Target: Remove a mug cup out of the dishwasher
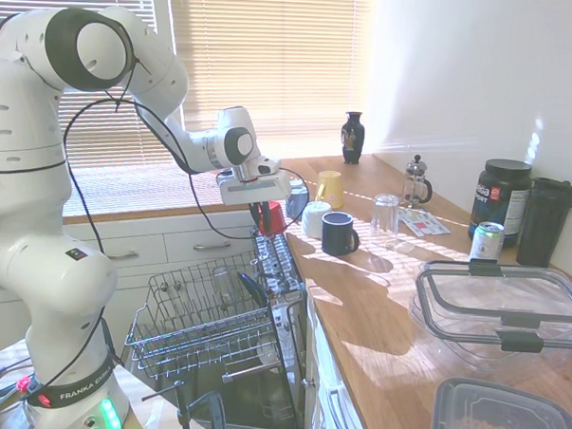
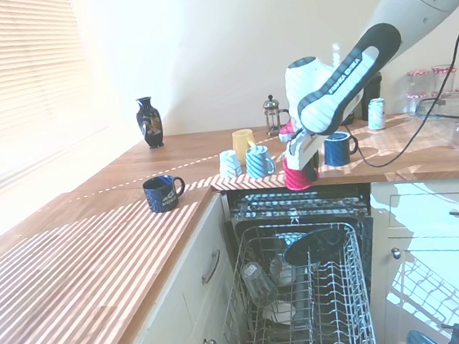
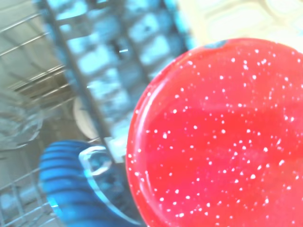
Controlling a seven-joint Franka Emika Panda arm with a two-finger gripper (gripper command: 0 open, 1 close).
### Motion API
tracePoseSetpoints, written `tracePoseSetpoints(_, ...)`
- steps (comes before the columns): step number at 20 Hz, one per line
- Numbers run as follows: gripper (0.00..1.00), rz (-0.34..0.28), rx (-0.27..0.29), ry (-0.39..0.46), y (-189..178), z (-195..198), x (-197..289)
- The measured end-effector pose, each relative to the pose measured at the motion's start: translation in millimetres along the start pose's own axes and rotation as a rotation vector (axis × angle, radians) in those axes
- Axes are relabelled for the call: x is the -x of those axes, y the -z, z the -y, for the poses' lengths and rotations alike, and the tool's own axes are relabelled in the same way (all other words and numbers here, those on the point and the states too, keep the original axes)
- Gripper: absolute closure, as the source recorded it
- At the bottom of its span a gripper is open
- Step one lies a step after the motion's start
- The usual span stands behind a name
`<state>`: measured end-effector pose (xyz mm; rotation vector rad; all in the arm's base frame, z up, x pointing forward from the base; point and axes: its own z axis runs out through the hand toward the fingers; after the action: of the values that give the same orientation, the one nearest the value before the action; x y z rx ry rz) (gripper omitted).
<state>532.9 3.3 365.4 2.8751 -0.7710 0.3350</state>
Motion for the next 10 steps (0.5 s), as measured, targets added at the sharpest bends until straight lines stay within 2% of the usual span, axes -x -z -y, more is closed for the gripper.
tracePoseSetpoints(4, 1.00, 0.014, 0.009, -0.037, 2, -16, -25)
tracePoseSetpoints(10, 1.00, 0.055, 0.026, -0.083, -20, -24, -56)
